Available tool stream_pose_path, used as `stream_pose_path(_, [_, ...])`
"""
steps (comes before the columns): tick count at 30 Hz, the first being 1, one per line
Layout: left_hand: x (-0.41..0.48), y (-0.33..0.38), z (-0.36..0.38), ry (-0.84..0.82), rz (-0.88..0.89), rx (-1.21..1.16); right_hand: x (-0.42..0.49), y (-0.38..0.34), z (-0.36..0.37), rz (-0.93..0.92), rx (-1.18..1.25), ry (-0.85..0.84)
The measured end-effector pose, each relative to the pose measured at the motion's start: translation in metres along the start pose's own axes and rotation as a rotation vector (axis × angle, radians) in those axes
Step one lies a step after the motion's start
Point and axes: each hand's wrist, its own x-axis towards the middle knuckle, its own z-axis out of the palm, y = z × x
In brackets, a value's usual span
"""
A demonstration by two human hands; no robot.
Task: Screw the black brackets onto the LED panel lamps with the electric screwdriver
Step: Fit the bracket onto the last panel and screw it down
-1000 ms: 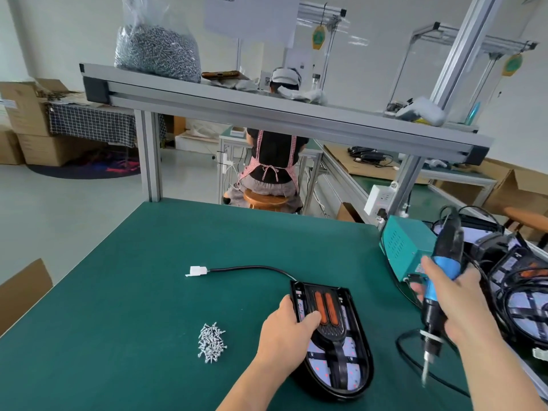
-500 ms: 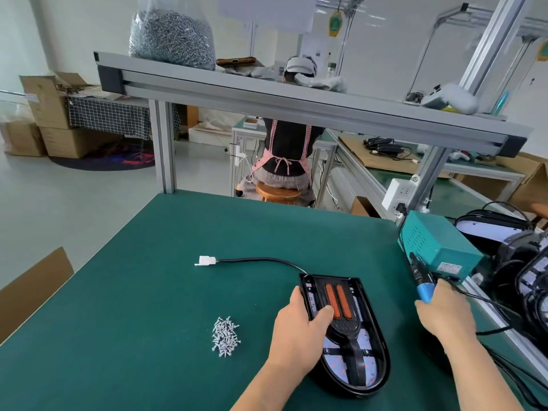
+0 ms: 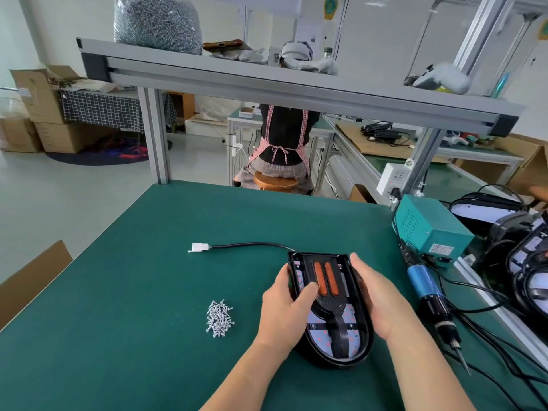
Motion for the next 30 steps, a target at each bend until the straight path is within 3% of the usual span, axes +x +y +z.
stream_pose_path(4, [0.001,-0.001,-0.001,0.002,0.0,-0.057,0.009,0.008,-0.009,-0.05,-0.061,-0.134])
stream_pose_path(12, [0.005,-0.006,-0.002,0.022,-0.001,-0.134,0.009,0.016,-0.011,-0.35,-0.103,-0.146])
stream_pose_path(17, [0.006,-0.009,0.0,0.013,0.054,-0.113,0.006,0.019,-0.013,-0.218,0.113,-0.273])
stream_pose_path(25, [0.006,-0.001,0.006,0.031,-0.057,0.031,0.01,0.018,-0.015,-0.083,0.139,-0.323])
stream_pose_path(28, [0.019,0.0,0.003,0.199,-0.115,0.062,0.014,0.019,-0.017,-0.079,0.186,-0.326])
stream_pose_path(30, [0.035,0.0,-0.007,0.338,-0.049,0.25,0.015,0.019,-0.018,-0.072,0.215,-0.336])
